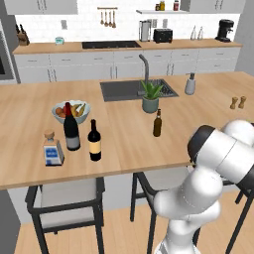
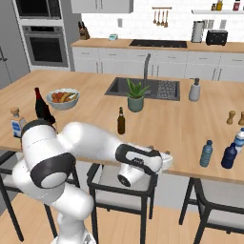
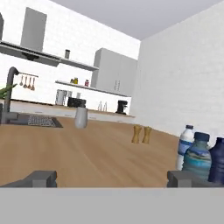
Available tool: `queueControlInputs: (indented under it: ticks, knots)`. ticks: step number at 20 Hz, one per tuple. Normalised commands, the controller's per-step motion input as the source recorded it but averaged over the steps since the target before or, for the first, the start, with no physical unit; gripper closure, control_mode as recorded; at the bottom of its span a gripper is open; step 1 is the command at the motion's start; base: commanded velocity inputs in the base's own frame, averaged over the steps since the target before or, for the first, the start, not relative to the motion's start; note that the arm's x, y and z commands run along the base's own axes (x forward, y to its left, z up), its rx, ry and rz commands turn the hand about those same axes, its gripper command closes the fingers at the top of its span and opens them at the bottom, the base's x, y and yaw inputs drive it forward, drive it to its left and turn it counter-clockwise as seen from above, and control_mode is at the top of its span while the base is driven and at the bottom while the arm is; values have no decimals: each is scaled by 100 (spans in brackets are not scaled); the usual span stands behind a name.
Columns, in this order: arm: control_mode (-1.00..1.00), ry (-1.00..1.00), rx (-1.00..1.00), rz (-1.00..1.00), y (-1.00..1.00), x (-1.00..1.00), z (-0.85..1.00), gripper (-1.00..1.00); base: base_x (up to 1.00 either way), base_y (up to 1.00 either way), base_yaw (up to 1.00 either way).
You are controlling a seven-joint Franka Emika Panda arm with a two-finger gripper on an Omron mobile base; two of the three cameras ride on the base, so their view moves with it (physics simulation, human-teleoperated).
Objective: Move the plastic bottles in the middle to the plastics group, and the glass bottles in the middle to the glass group.
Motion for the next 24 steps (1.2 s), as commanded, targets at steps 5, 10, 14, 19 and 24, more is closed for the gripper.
queueControlInputs:
  ticks: [5, 10, 14, 19, 24]
  knots:
    - [-100, 41, 0, 33, 40, 38, 59, -100, 0, 0, 0]
    - [-100, 48, 8, 47, 38, 23, 31, -100, 0, 0, 0]
    - [-100, 36, 40, 57, 15, 28, 3, -100, 0, 0, 0]
    - [-100, -1, 42, 56, -1, 10, 20, -100, 0, 0, 0]
    - [-100, -7, 25, 51, -10, 0, 28, -100, 0, 0, 0]
